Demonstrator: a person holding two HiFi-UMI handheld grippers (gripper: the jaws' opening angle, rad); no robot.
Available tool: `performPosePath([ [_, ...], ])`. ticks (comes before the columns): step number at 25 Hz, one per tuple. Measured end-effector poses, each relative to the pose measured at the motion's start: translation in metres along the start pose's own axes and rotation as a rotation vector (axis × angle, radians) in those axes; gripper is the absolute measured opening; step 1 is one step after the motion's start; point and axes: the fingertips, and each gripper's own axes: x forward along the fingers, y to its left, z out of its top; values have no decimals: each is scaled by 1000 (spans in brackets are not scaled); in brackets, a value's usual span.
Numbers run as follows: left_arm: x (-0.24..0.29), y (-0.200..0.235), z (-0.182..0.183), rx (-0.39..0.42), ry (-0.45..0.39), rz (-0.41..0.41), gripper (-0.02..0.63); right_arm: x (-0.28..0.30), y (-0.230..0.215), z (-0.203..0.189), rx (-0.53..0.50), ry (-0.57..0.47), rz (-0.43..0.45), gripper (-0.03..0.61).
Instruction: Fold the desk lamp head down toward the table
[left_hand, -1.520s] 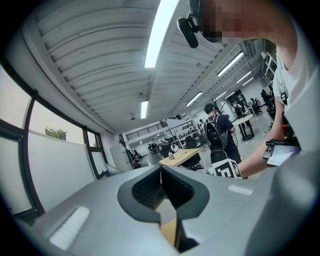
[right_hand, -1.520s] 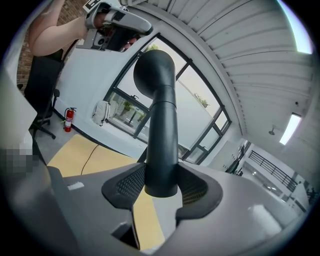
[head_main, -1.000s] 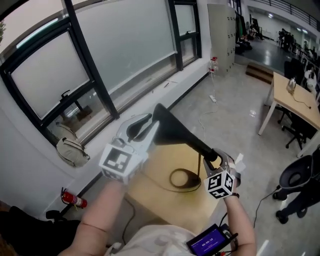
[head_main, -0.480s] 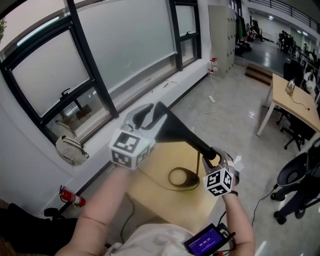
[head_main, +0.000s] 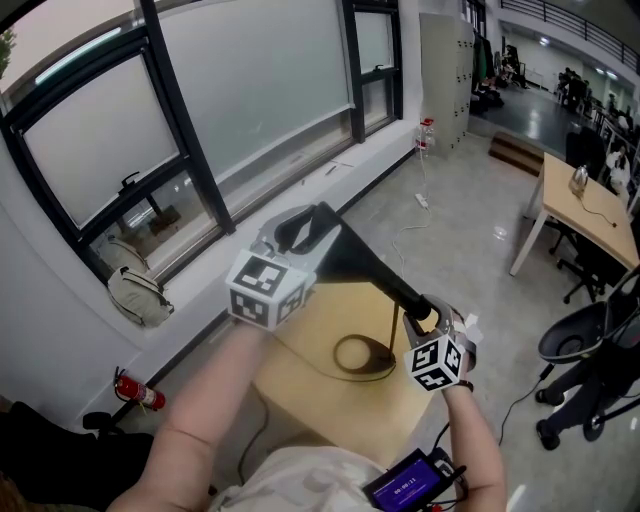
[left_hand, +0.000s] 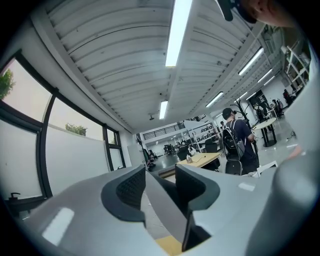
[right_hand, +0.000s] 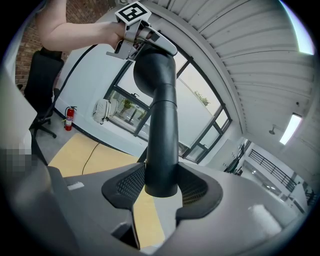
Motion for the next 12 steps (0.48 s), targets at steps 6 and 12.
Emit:
performPosePath([
  [6, -2, 1, -1, 2, -23, -18, 187, -1, 1, 1, -6, 12, -2, 212],
  [12, -3, 7, -7, -37, -47, -35, 187, -2, -3, 1, -34, 40, -15, 212],
])
